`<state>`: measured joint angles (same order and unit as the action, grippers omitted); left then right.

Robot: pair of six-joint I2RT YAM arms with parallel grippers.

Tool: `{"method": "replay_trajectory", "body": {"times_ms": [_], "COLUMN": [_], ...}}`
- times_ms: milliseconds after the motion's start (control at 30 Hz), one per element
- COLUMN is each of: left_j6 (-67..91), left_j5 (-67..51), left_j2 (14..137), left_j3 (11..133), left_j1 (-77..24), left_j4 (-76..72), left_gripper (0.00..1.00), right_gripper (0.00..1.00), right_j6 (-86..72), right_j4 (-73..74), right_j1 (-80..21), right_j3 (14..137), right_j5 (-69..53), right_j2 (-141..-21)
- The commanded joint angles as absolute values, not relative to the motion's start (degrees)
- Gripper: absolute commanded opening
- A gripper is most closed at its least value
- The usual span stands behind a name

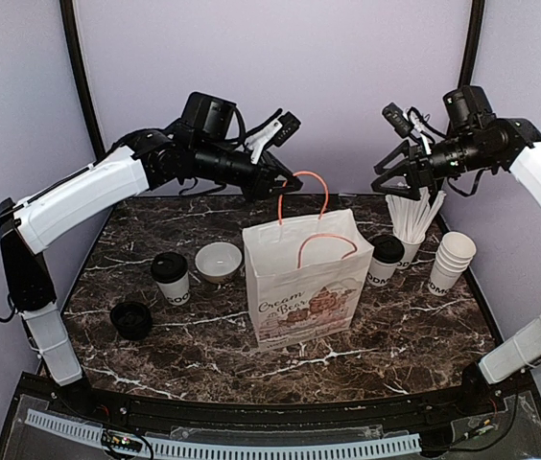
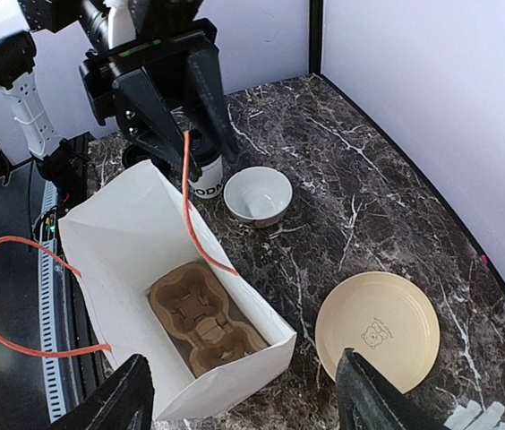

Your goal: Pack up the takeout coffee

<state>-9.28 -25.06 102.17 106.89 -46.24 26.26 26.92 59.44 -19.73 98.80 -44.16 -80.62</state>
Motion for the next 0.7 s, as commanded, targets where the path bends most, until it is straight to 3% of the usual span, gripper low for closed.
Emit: {"method": "replay_trajectory", "body": {"times_ms": [0, 67, 667], "left_j6": [-10.96, -11.93, -10.39], "left_j5": [-26.83, -26.27, -30.54], "left_j2": [102.64, 102.39, 94.78], "left_j3": [112.37, 113.38, 103.07], "left_j1": [-46.08, -46.11, -48.52], "left_j4": [26.44, 27.21, 25.52], "left_gripper": [0.06, 0.0, 0.0], "right_gripper": [0.69, 0.68, 0.68], "right_j6": [24.88, 24.5, 23.95], "right_j4": [55.09, 54.36, 52.19], "right_j1": [-18.0, -17.03, -14.73], "right_j3": [97.23, 96.74, 93.17], "right_j5": [-45.14, -45.01, -46.24], "right_j2": [-78.84, -78.84, -79.76]}}
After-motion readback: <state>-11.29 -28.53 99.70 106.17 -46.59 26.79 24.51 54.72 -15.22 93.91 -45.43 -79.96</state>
